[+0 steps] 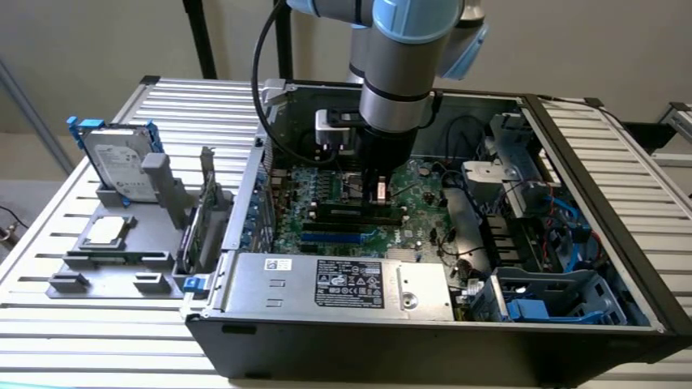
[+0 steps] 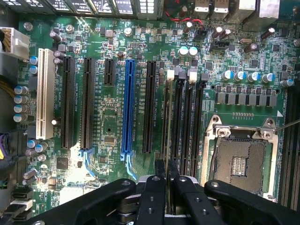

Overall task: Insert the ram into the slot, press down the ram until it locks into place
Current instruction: 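Insert the ram into the slot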

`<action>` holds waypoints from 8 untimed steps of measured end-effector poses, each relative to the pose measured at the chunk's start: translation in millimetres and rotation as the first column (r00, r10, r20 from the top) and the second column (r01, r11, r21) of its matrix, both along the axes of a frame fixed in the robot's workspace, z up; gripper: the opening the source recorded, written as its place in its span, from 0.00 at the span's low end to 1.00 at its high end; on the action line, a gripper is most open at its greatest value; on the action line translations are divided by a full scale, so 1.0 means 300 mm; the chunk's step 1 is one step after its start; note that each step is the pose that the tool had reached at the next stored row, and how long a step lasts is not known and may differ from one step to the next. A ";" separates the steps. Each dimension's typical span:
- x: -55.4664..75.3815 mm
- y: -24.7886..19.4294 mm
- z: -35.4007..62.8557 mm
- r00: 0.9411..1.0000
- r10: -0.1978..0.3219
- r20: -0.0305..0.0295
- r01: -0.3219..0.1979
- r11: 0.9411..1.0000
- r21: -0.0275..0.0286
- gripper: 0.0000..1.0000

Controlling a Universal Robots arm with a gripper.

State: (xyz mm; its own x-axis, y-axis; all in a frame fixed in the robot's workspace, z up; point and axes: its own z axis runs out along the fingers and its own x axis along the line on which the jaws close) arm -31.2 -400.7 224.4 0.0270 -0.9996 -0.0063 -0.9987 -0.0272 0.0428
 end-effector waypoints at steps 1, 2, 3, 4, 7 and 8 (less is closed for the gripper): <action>0.000 0.000 0.000 1.000 0.000 0.000 0.000 1.000 0.000 0.13; 0.000 0.000 0.000 1.000 0.000 0.000 0.000 1.000 0.000 0.13; 0.000 0.000 0.000 1.000 0.000 0.000 0.000 1.000 0.000 0.13; 0.000 0.000 0.000 1.000 0.000 0.000 0.000 1.000 0.000 0.13; 0.000 0.000 0.000 1.000 -0.001 0.000 0.001 1.000 0.000 0.13; 0.000 0.000 0.000 1.000 -0.002 0.000 0.002 1.000 0.000 0.13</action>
